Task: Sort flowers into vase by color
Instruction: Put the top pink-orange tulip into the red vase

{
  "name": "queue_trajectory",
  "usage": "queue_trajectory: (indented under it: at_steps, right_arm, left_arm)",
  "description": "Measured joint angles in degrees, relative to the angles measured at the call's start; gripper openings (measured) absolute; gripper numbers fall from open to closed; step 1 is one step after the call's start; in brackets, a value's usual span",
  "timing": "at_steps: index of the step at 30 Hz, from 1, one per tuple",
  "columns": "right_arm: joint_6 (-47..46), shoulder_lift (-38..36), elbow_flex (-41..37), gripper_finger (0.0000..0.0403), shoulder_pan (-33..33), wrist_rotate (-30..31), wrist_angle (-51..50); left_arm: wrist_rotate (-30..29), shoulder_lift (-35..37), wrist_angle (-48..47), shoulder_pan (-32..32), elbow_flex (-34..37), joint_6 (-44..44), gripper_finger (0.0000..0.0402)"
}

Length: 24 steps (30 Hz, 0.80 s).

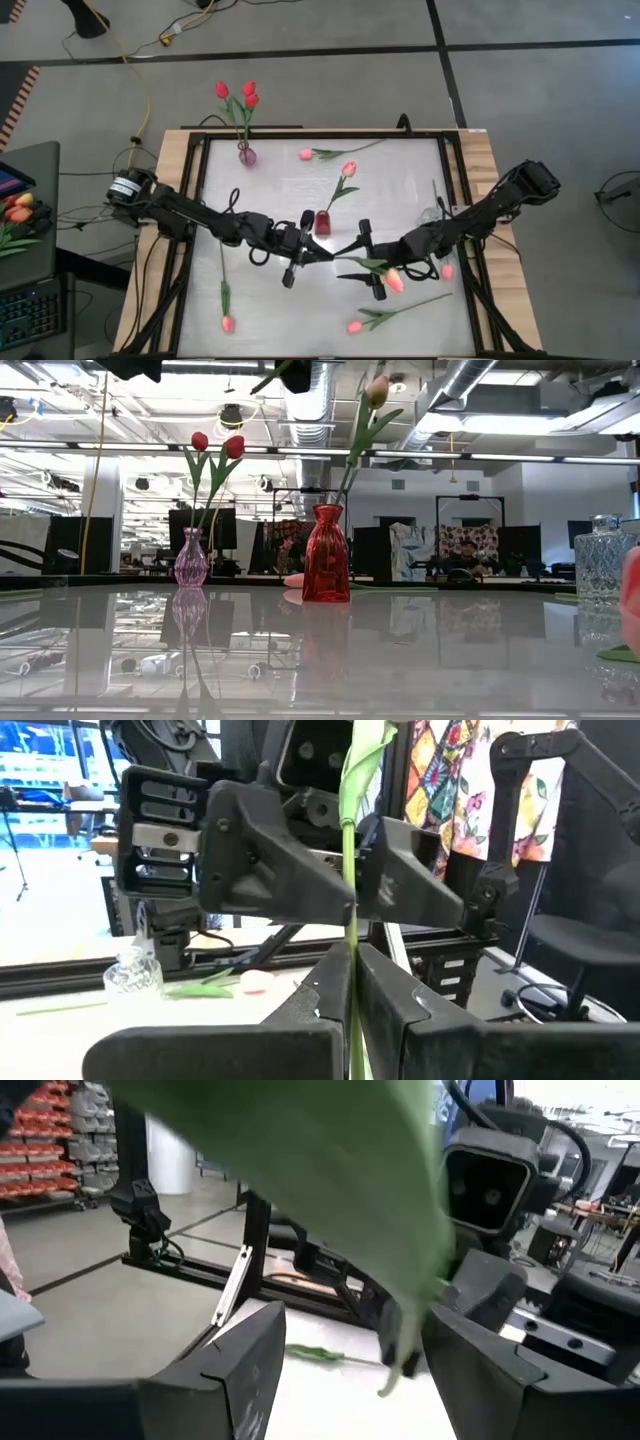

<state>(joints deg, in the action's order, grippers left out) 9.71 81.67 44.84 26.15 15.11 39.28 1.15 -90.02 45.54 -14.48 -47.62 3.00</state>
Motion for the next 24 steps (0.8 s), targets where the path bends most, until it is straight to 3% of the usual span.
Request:
queue_trajectory:
  at_steps: [7,19,24]
  right_arm:
    - [0.91,0.0,0.0,0.0236,-0.84,0.02,0.24]
    - [1.24,-0.02,0.0,0.0041,-1.22,0.45,-0.1]
    - [1.1,-0.04,0.0,0.0027,-1.22,1.01,-0.13]
  left_arm:
    - [-0.37,0.0,-1.13,0.11,0.0,-0.24,0.0]
    - [0.02,0.0,-1.2,0.11,0.0,-0.41,0.0]
    - [0.07,0.0,-1.24,0.09,0.0,-1.03,0.0002]
